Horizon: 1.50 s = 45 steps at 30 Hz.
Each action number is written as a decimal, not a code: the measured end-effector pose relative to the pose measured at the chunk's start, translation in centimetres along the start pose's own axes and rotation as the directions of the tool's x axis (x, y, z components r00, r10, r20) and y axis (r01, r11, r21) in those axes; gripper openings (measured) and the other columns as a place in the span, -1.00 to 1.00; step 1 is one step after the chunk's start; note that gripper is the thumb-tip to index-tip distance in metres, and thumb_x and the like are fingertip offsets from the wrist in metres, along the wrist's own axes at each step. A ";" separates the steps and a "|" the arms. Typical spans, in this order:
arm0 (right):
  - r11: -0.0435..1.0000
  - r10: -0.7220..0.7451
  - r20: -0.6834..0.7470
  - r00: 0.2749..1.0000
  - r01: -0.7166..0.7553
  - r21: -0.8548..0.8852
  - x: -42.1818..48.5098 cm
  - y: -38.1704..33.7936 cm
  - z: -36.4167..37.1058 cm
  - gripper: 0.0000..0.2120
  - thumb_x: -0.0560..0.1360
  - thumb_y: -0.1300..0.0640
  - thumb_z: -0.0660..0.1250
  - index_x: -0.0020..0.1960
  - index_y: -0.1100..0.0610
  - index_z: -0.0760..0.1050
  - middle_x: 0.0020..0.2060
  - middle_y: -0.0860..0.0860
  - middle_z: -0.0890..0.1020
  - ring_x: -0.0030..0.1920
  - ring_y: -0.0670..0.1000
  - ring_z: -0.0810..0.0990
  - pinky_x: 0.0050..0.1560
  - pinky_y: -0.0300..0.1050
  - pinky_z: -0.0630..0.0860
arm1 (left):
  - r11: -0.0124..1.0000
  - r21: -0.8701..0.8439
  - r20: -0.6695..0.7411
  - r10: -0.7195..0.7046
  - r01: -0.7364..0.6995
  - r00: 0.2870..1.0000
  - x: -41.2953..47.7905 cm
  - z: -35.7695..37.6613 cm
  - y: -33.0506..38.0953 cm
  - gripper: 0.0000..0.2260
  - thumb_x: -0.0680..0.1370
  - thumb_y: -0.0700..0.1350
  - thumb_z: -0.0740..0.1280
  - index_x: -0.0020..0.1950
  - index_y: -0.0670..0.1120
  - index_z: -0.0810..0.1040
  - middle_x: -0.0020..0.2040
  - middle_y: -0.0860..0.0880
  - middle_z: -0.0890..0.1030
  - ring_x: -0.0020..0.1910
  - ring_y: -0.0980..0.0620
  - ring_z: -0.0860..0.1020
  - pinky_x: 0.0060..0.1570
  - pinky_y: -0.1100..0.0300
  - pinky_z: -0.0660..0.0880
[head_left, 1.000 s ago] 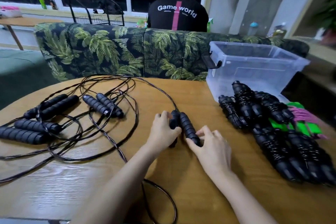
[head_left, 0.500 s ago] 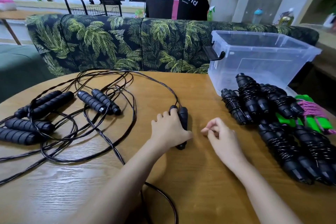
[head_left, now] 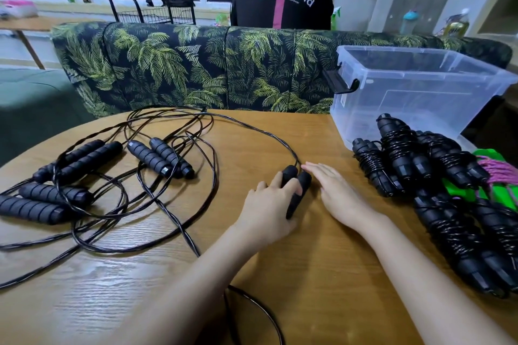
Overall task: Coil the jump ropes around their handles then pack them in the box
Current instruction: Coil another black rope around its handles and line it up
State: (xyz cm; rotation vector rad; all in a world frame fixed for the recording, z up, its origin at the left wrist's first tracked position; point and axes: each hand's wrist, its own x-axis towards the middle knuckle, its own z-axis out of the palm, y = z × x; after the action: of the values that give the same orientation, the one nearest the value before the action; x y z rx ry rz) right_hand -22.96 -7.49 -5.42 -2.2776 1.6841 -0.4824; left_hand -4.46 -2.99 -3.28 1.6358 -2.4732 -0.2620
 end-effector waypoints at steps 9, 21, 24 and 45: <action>0.978 -0.209 0.097 0.973 0.210 0.002 -0.4 1.4 -0.1 -0.57 0.63 0.29 0.19 0.44 -0.03 0.40 0.49 -0.18 0.30 0.54 -0.21 0.00 0.55 -0.12 -0.02 | 0.900 -0.375 0.070 0.265 -0.221 0.962 -2.3 -1.8 -7.8 -0.45 0.28 -0.13 0.47 0.20 0.12 0.34 0.47 0.15 0.36 0.32 0.09 0.43 0.25 0.17 0.38; 0.950 -0.183 -0.018 0.983 0.172 -0.263 -3.6 1.6 -1.9 -0.77 0.54 -0.17 0.21 -0.13 -0.03 0.37 -0.20 -0.19 0.46 -0.09 -0.19 0.44 0.48 -0.20 0.18 | 0.875 -0.405 -0.107 0.243 -0.265 0.964 -3.1 -0.6 -10.2 -0.65 0.46 0.10 0.49 0.18 0.09 0.50 0.42 0.18 0.43 0.36 0.23 0.40 0.35 0.14 0.38; 0.940 -0.118 -0.127 0.985 0.070 -0.333 -4.8 1.7 -2.0 -0.66 0.50 -0.29 0.16 -0.18 -0.02 0.39 -0.28 -0.18 0.44 -0.17 -0.11 0.41 -0.06 -0.22 0.37 | 0.884 -0.401 -0.168 0.188 -0.242 0.968 -3.1 -0.2 -10.0 -0.67 0.47 0.04 0.49 0.18 0.04 0.53 0.37 0.16 0.49 0.30 0.21 0.47 0.29 0.16 0.44; 0.956 -0.250 -0.455 0.855 0.144 -0.256 -6.8 -9.0 3.4 -0.64 0.60 -0.02 0.08 -0.19 0.08 0.55 -0.38 -0.09 0.55 -0.46 -0.08 0.54 -0.56 -0.18 0.43 | 0.964 -0.263 -0.302 -0.059 -0.024 0.952 -0.6 1.4 -6.0 -0.61 0.45 -0.06 0.52 0.26 -0.06 0.63 0.42 -0.02 0.49 0.32 -0.08 0.51 0.30 -0.01 0.46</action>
State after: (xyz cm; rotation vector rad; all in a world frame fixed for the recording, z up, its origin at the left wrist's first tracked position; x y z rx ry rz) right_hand -15.54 1.71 -5.64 -2.6687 1.7900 -1.0427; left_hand 0.81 -4.67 -6.05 1.4633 -2.0928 -0.2993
